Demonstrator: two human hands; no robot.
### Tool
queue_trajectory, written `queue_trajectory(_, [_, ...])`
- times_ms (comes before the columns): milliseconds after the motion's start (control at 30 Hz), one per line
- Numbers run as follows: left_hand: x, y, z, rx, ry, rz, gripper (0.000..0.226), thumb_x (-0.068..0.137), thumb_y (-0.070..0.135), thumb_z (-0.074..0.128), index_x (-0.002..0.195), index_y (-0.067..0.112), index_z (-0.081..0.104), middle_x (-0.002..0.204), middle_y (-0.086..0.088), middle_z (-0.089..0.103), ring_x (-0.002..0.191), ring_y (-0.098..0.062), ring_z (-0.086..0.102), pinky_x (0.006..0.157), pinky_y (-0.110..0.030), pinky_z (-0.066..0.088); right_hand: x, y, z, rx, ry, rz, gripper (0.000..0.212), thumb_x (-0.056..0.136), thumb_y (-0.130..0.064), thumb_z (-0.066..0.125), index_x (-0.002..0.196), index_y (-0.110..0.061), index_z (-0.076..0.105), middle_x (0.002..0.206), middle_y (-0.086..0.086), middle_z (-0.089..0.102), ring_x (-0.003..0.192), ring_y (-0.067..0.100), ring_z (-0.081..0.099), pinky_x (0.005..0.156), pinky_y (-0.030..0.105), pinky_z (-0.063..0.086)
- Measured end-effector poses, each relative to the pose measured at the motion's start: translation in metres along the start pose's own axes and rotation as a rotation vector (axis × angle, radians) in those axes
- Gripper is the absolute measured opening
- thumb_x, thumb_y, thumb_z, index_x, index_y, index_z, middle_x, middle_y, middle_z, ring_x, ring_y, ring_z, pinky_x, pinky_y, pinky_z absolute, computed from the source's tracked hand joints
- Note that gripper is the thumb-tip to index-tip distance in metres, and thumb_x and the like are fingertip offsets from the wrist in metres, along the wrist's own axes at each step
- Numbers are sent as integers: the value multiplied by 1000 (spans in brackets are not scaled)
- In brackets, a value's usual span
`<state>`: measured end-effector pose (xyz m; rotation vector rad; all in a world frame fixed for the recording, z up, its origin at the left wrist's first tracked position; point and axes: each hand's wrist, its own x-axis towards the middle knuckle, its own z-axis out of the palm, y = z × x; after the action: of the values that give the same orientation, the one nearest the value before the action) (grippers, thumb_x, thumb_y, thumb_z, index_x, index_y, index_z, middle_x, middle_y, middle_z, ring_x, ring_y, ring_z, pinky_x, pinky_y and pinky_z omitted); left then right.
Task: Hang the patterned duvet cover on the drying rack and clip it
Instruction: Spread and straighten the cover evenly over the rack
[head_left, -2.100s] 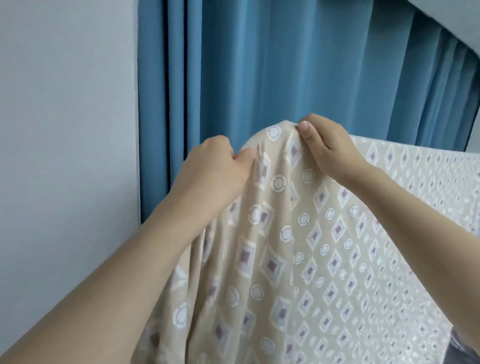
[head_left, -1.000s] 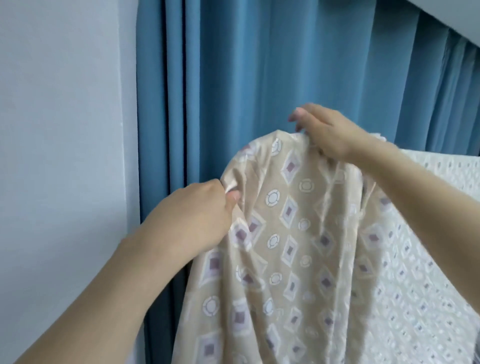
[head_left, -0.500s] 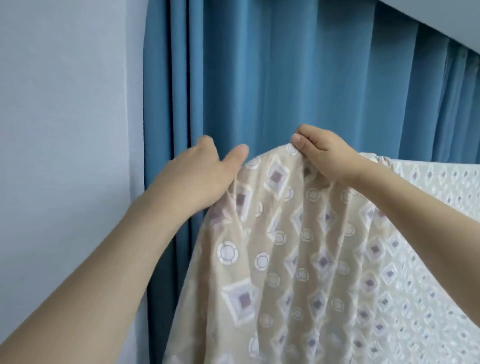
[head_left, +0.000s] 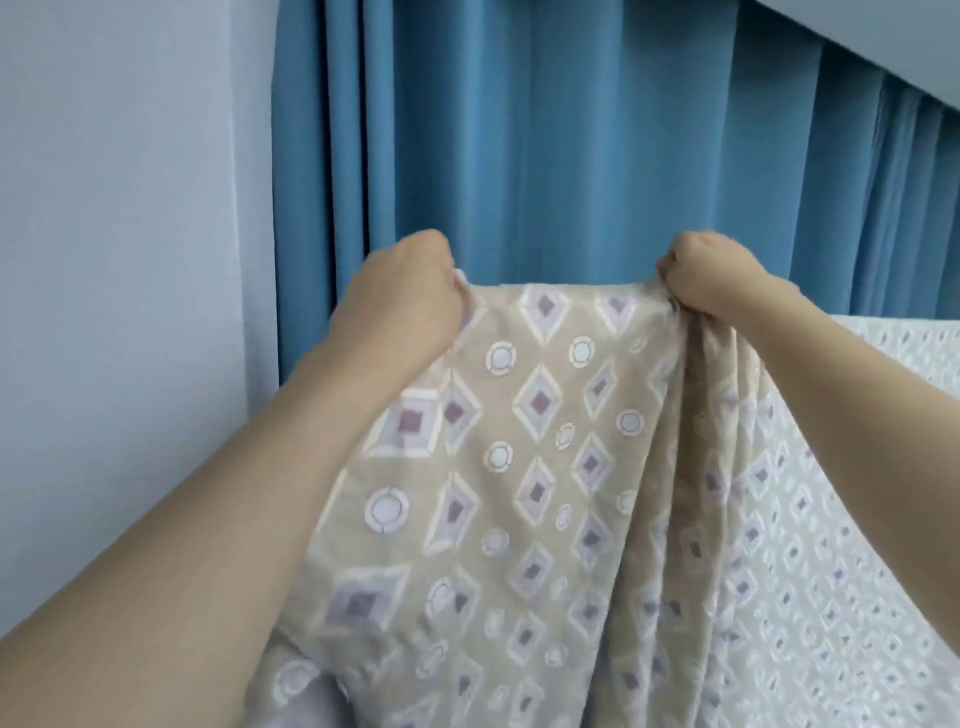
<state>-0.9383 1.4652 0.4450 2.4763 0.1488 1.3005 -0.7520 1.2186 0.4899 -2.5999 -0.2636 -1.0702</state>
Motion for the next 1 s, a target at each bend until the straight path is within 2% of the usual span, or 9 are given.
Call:
queue_trajectory(133, [17,11,26,-59,-46,102,17,97,19,37,92,13,52,91,-4,60,87,-31,52,64,-39,38,-42,-50,-9,488,-115,-286,40,100,-44,41,89,-10,57,85,-2,60,79,14,54,70,29,44])
queue_trajectory(200, [15,9,25,-76,-67,135,23,100,31,37,93,15,52,89,0,60,89,-30,55,66,-38,40,-68,-66,-9,455,-261,-384,53,100,-50,37,64,-13,42,59,-7,42,54,8,40,55,23,35])
queue_trajectory(367, [-29,-3,-8,236,-78,131,55,86,70,45,98,17,38,77,2,54,72,-27,55,61,-37,43,-61,-52,2,393,-109,-384,56,101,-47,36,58,-14,26,56,2,26,50,14,25,54,33,27])
queue_trajectory(467, [-52,-14,-26,415,-409,23,50,75,65,57,81,16,50,69,1,58,64,-20,56,55,-31,40,-55,-44,11,473,-60,-346,55,101,-45,41,56,-17,24,56,0,24,47,11,21,48,27,23])
queue_trajectory(533, [-61,-23,-25,387,-716,-34,39,79,54,61,72,15,61,63,0,66,55,-17,58,51,-25,41,-54,-46,13,477,-63,-348,55,101,-46,41,57,-16,27,58,1,27,50,11,23,50,26,26])
queue_trajectory(600, [-66,-30,-20,290,-844,-80,31,88,41,58,70,16,64,56,0,66,48,-17,57,48,-20,41,-54,-51,12,487,-76,-372,55,101,-45,41,58,-12,31,60,2,31,55,15,28,54,30,29])
queue_trajectory(767, [-78,-39,-9,424,-722,-72,61,66,80,59,68,20,51,68,4,58,64,-16,57,58,-28,41,-51,-52,14,463,-27,-359,53,101,-45,40,63,-8,36,61,1,34,59,18,32,59,33,30])
queue_trajectory(900, [-83,-58,4,232,-647,-122,35,85,31,59,58,11,48,63,-8,62,55,-22,51,56,-30,43,-42,-45,13,436,9,-303,56,99,-44,44,62,-3,36,61,8,31,57,20,29,58,33,27])
queue_trajectory(1000, [-65,-55,-16,-20,-459,-190,33,79,31,59,54,12,48,55,-13,52,49,-22,45,54,-31,43,-39,-39,11,367,15,-229,57,98,-46,44,56,-12,28,55,6,28,54,22,28,56,33,27])
